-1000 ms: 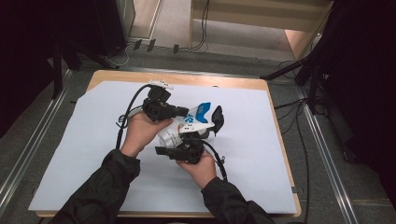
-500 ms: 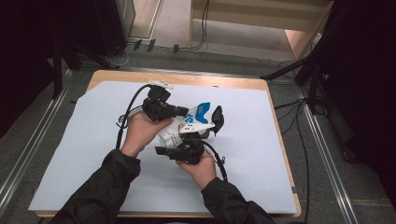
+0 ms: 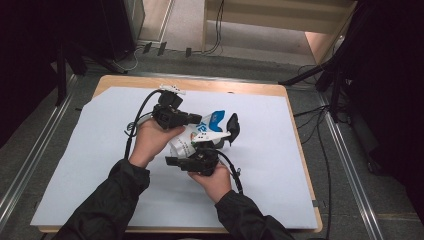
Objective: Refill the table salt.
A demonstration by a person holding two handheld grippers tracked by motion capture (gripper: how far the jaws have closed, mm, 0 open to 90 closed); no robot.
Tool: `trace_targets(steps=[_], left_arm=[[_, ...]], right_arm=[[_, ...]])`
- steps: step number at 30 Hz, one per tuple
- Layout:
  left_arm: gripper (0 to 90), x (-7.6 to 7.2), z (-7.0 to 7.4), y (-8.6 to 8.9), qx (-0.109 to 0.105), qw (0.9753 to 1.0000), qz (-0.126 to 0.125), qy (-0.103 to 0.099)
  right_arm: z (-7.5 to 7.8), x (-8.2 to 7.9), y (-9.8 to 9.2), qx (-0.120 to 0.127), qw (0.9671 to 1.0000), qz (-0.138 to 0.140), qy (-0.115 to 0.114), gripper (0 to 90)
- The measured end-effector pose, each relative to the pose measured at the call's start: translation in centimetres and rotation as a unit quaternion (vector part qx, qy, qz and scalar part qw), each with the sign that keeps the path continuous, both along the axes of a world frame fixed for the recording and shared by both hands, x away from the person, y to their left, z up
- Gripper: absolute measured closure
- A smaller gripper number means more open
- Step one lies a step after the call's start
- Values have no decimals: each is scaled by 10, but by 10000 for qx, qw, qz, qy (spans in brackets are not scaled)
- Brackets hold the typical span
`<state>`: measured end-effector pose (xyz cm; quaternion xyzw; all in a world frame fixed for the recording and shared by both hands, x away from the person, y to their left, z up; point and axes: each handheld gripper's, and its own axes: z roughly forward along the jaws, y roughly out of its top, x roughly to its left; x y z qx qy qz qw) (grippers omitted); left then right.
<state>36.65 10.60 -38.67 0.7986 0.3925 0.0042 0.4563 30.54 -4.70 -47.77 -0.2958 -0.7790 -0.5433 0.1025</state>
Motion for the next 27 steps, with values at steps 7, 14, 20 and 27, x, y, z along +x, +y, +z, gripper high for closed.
trace_targets(steps=[7, 14, 20, 27], left_arm=[[900, 1, 0, 0, 26, 10000, -32, 2], [900, 1, 1, -1, 2, 10000, -44, 12], [900, 1, 1, -1, -5, 10000, -39, 21], [900, 1, 1, -1, 4, 10000, -42, 25]], right_arm=[[0, -1, 0, -3, 10000, -5, 8, 644], [1, -1, -1, -14, 10000, -2, 5, 644], [1, -1, -1, -31, 10000, -14, -15, 644], [2, -2, -1, -32, 10000, -9, -6, 646]])
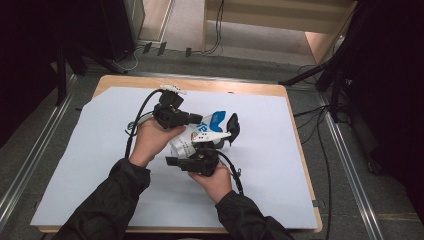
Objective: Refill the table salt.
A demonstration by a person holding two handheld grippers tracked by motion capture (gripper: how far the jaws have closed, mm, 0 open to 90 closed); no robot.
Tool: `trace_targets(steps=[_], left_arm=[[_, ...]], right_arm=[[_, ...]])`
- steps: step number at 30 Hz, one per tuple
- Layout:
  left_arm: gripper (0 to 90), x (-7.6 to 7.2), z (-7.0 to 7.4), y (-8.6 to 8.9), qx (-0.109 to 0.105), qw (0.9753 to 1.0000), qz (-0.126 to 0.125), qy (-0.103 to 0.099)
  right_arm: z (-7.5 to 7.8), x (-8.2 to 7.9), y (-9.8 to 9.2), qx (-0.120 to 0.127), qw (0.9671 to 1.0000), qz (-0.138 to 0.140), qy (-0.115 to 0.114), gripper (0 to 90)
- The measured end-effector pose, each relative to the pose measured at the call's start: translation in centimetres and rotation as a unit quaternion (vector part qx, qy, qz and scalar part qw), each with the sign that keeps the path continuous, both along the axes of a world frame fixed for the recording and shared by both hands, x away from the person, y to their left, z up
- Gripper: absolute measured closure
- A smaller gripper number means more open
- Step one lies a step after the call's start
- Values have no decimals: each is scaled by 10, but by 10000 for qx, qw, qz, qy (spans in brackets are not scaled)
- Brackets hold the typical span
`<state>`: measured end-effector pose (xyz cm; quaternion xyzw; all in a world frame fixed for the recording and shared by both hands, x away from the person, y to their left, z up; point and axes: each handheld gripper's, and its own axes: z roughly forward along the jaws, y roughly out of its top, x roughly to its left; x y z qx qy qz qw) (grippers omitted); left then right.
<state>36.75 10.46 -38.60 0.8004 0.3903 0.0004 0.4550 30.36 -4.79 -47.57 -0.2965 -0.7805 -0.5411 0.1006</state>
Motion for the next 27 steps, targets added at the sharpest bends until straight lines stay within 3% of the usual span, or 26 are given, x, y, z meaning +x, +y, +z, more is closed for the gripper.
trace_targets(steps=[27], left_arm=[[900, 2, 0, 2, -18, 10000, 18, 7]], right_arm=[[3, 1, 0, 24, 9999, -18, 102, 646]])
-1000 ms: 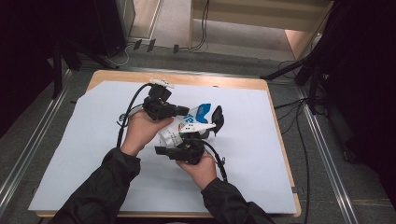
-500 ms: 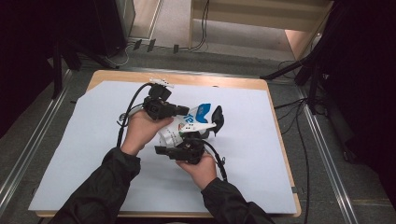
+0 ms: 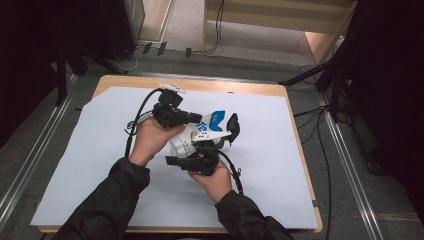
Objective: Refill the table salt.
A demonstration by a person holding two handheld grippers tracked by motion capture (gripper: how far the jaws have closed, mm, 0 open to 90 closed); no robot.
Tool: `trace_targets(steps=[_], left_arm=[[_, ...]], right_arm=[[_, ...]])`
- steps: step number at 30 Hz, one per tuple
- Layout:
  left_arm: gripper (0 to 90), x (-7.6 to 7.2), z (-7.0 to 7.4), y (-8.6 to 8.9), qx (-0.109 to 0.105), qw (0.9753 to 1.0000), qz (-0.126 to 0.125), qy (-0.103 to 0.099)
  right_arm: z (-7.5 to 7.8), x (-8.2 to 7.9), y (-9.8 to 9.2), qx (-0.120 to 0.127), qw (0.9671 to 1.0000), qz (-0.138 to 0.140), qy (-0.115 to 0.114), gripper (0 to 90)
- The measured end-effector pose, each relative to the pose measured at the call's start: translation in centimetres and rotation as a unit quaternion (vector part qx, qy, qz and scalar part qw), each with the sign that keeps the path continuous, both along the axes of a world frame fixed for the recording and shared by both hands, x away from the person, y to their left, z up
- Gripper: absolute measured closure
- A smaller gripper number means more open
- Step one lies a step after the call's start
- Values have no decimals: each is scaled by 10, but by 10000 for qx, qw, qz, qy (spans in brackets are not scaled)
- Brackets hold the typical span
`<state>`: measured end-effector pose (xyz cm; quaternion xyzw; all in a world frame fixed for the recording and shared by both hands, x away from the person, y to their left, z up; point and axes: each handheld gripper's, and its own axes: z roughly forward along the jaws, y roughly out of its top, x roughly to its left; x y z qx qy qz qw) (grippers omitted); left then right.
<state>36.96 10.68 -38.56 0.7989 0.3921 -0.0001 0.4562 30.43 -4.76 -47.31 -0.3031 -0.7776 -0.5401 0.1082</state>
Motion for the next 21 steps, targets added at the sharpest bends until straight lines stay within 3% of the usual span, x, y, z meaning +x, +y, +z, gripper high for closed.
trace_targets(steps=[5, 8, 12, 21], left_arm=[[900, 0, 0, 0, 28, 10000, 9, -19], [900, 0, 1, 1, 31, 10000, 31, -21], [900, 0, 1, 1, 40, 10000, 17, -18], [900, -1, 3, 0, 43, 10000, 36, -74]], right_arm=[[-1, 0, 1, 3, 10000, -5, 27, 637], [-1, -1, 2, -37, 10000, -5, -41, 611], [-2, -3, 3, -115, 9998, -23, -135, 643], [0, -4, 2, 25, 10000, -31, -39, 665]])
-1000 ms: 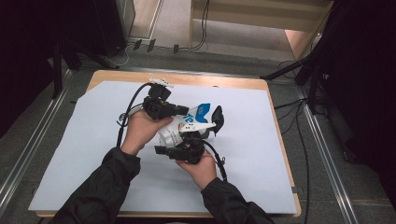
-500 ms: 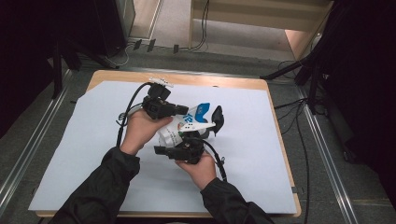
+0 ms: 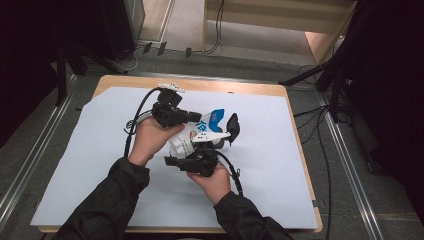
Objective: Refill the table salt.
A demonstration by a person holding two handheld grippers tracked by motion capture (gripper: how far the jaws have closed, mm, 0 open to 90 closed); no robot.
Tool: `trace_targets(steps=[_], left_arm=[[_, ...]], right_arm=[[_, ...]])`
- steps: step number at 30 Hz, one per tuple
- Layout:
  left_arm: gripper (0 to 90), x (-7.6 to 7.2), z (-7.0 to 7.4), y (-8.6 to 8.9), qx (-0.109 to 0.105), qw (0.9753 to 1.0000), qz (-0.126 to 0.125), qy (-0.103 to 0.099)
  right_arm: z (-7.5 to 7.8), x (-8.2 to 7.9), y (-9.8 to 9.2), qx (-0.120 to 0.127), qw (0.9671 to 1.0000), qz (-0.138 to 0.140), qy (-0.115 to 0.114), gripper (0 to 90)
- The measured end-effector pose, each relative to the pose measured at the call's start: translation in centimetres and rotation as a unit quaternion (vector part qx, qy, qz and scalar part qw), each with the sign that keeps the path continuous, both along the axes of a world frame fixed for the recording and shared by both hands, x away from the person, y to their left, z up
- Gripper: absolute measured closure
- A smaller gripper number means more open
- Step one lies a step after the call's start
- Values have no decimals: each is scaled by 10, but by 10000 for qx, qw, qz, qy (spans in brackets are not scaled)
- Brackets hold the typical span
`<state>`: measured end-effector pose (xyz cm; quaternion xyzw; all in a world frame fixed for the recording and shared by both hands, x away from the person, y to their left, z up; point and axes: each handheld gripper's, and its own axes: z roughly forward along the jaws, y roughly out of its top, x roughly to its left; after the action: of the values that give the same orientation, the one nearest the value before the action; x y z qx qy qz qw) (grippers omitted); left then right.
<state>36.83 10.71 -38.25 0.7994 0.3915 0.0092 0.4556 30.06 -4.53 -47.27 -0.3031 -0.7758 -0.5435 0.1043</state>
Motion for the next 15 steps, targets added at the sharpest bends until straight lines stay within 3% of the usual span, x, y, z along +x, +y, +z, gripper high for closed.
trace_targets(steps=[8, 15], left_arm=[[900, 0, -1, -3, 96, 9999, -28, -7], [900, -1, 0, -3, 54, 10000, -50, -5]], right_arm=[[0, 0, 0, 23, 10000, 12, 40, 666], [0, 1, 0, 83, 9999, 21, 67, 667]])
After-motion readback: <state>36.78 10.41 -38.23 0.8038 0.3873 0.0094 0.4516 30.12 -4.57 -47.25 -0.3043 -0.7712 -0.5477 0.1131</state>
